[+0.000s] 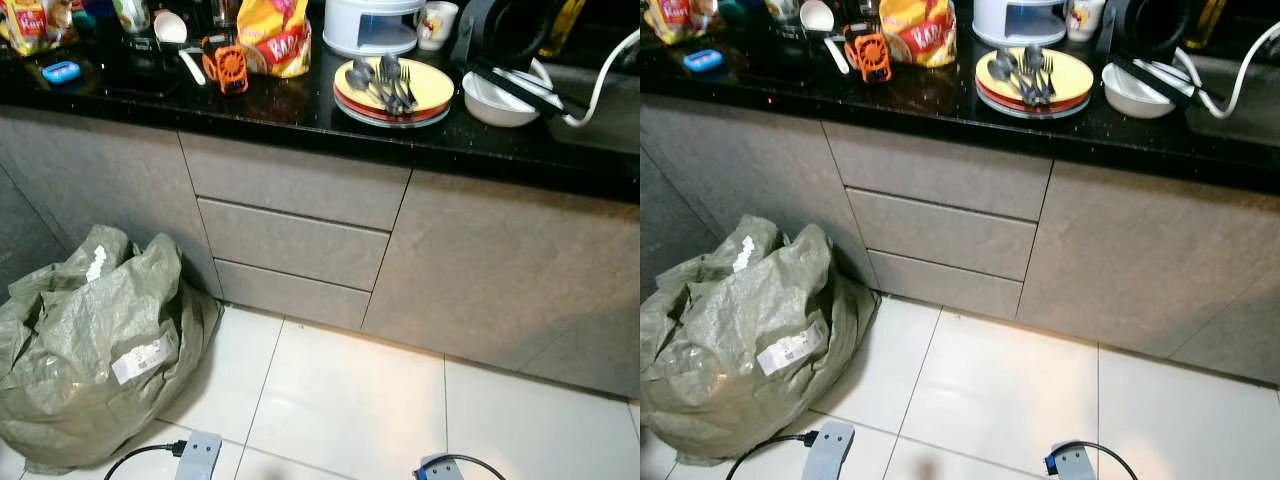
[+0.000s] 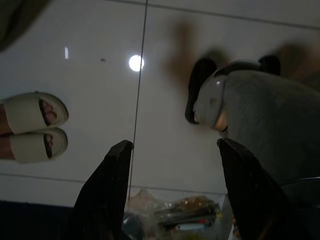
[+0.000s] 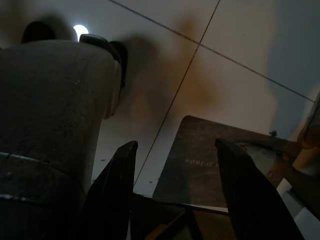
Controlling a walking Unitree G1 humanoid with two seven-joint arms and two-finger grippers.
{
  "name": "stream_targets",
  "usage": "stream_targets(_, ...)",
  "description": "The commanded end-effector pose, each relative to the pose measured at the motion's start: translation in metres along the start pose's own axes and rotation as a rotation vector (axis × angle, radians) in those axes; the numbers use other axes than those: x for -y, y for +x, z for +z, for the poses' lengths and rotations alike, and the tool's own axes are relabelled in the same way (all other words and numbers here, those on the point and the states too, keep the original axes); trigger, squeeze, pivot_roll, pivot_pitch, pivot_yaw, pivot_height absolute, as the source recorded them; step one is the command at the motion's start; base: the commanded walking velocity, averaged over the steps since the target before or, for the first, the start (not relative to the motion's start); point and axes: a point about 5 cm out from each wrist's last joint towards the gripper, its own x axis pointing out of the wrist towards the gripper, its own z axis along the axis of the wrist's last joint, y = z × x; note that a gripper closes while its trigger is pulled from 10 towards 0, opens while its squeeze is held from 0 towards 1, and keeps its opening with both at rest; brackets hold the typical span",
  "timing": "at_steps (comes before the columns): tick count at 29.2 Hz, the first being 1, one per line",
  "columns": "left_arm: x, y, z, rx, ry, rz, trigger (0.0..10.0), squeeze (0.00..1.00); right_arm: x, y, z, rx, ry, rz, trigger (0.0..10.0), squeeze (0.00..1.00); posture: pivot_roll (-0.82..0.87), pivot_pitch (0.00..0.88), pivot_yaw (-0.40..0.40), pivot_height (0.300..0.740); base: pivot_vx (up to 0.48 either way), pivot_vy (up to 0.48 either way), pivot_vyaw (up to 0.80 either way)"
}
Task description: Kitchen organization
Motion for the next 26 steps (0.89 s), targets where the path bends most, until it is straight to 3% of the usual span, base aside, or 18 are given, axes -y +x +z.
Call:
stream_targets(1, 0.0010, -0.0004, -0.0062, -0.025, -0.017, -0.013, 10.0, 0.00, -0.0064, -0.0001, -0.0013, -0.010, 0.004, 0.016, 10.0, 0.00, 0.04, 0.106, -0.007, 0.740, 0.330, 0.000, 0.00)
stream_targets(26, -0.0033, -0.0012, -0.0060, -0.031, -0.009, -0.020, 10.0, 0.00, -0.0116, -0.0002, 0.0002, -0.004, 0.020, 0.032, 10.0, 0.00, 0.06, 0.104, 0.008, 0.740, 0.339, 0.000, 0.00)
